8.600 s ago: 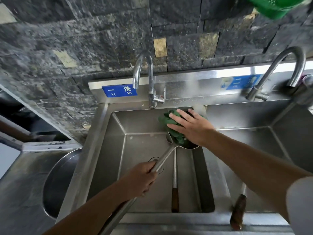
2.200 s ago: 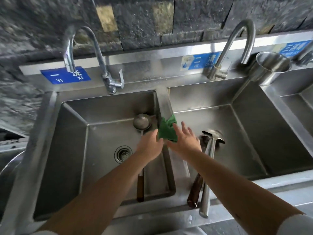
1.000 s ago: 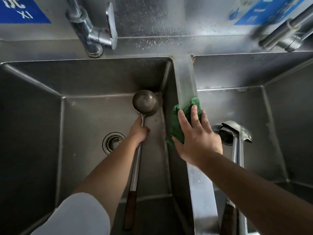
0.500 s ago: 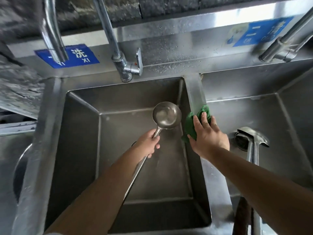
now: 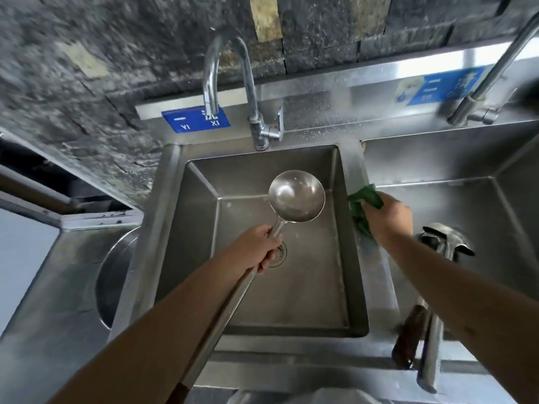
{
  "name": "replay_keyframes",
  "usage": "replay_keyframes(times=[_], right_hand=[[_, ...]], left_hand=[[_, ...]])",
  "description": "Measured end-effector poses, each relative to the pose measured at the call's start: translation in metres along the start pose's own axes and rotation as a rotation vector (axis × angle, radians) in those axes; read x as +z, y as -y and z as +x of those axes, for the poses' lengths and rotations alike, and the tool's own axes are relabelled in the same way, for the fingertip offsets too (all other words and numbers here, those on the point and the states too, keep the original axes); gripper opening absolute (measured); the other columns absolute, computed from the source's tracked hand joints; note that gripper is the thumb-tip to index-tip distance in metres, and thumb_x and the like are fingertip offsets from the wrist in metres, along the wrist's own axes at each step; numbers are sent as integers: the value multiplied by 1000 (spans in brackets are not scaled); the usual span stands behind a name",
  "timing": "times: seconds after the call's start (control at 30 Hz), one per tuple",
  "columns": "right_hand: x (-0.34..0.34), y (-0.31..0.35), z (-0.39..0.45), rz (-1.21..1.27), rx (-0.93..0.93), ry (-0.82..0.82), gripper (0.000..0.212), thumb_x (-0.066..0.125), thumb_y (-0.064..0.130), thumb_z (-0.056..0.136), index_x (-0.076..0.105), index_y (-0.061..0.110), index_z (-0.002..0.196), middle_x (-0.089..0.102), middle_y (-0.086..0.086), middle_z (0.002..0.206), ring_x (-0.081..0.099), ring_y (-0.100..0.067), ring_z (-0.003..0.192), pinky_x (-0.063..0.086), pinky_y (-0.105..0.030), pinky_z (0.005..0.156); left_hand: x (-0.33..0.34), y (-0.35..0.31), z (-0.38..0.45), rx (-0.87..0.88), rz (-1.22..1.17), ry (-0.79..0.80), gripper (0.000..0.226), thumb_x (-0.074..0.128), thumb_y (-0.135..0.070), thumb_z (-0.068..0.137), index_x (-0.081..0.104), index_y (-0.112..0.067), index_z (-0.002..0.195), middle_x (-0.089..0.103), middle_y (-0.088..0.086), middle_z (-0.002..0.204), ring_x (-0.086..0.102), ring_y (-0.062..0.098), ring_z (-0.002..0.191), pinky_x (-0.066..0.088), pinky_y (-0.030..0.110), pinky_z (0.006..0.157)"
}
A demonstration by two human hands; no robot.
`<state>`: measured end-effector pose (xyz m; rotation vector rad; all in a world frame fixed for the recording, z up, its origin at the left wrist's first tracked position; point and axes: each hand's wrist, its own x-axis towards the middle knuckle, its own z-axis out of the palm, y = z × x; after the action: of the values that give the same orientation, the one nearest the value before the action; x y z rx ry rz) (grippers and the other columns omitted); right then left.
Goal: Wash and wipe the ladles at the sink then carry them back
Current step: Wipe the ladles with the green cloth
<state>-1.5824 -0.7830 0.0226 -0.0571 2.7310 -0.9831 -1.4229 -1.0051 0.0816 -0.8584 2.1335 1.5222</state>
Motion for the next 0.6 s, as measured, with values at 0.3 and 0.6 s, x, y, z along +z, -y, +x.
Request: replay_keyframes(times=[0.3,0.6], right_hand=[[-52,145,-50,96,-644,-257,55,62,37,93,52,11,139,58,-13,138,52,-27,130,44,-35,103],[-91,240,-77,-467,-766,-359,89,3,71,89,-10,13,156,-16,-14,163,-14,-31,151,2,-49,122]], left_hand=[[-22,-45,-62,233,-78,-20,19,52,-12,98,57,-12,116,50,1,60,38,9,36,34,21,35],[-72,-120,-115,559,145,-118,5,46,-17,99,51,-18,99,44,1,59,36,9,35,30,20,35]])
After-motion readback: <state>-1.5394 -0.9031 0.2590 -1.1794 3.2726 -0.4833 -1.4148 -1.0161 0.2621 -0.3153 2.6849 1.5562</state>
